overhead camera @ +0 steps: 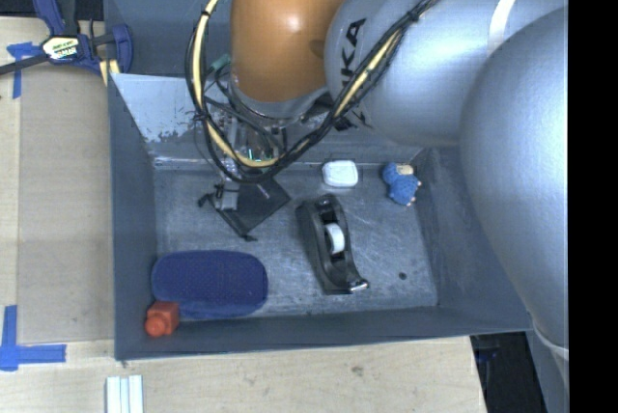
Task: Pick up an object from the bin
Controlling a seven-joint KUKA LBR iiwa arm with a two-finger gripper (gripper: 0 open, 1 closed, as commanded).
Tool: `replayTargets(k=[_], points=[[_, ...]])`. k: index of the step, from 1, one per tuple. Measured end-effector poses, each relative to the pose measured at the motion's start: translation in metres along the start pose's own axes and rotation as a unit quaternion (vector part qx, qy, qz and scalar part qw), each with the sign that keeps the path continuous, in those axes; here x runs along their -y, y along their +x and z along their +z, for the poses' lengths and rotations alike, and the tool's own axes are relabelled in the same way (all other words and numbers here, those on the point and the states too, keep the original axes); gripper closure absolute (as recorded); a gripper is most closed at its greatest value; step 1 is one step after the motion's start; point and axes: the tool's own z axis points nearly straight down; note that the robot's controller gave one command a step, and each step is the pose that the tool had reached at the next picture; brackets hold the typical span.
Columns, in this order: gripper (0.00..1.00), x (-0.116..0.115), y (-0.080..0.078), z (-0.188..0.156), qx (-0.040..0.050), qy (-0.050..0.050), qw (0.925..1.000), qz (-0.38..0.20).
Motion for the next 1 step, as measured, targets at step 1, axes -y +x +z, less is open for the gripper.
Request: replayTargets(k=[1], points=[[0.00,0.0570,0.0054,0.1253,0.0007,0.001,0.9959,-0.090]])
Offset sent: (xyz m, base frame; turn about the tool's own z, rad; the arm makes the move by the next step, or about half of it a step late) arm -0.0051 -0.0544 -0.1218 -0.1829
